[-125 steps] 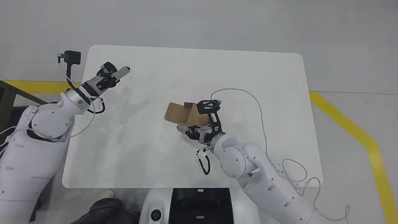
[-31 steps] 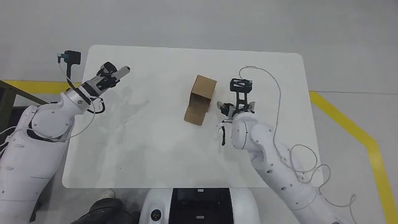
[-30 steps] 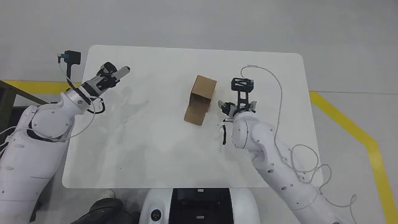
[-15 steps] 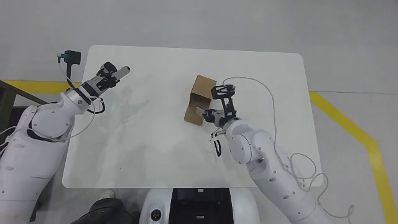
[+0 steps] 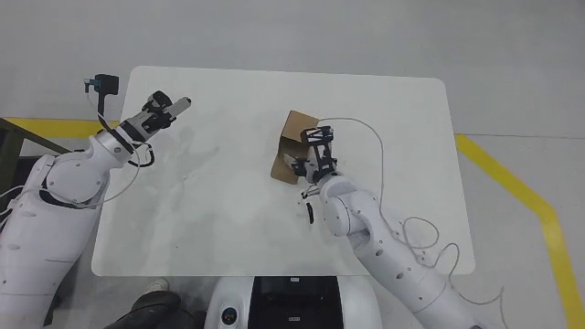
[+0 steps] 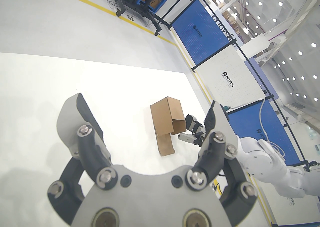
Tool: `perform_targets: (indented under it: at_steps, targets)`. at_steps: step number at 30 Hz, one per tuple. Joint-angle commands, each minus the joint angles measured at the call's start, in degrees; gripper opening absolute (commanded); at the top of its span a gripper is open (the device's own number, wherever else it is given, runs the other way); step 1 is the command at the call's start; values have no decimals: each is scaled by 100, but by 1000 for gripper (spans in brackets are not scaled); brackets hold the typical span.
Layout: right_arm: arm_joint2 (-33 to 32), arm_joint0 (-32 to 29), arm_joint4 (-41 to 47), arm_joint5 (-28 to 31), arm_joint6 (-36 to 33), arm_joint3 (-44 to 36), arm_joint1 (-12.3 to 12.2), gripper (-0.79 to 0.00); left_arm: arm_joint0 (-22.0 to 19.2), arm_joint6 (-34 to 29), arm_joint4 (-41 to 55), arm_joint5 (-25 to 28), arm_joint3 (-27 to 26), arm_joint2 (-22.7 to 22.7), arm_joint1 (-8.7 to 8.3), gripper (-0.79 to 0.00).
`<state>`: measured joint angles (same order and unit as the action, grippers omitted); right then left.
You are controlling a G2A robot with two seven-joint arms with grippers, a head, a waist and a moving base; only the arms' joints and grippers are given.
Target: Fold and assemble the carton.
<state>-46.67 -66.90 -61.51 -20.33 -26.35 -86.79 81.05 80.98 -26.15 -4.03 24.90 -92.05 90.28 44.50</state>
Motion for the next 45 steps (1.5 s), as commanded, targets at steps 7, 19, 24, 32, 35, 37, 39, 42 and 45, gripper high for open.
perform_targets:
  at_steps: [7, 19, 24, 32, 35, 37, 39, 42, 45]
  targets:
    - [122, 25, -284, -83, 270, 142, 83, -785, 0, 0, 0, 0, 0, 0, 0, 0]
    - [-155, -46, -555, 354, 531, -44, 79, -785, 0, 0, 0, 0, 0, 0, 0, 0]
    - [-725, -244, -617, 1517, 199, -547, -117, -785, 0, 0, 0, 0, 0, 0, 0, 0]
    - [-1481, -216, -415, 3238, -1079, -1083, -358, -785, 0, 0, 0, 0, 0, 0, 0, 0]
    - [-1550, -44, -363, 3599, -1670, -1192, -397, -785, 0, 0, 0, 0, 0, 0, 0, 0]
    - [-1562, 69, -286, 3803, -1940, -1211, -412, -785, 0, 0, 0, 0, 0, 0, 0, 0]
    - [-1569, 193, -246, 3971, -2182, -1235, -426, -785, 0, 0, 0, 0, 0, 0, 0, 0]
    - [-1583, 390, -60, 4233, -2506, -1258, -442, -785, 0, 0, 0, 0, 0, 0, 0, 0]
    - [-1616, 537, 84, 4431, -2700, -1247, -458, -785, 0, 0, 0, 0, 0, 0, 0, 0]
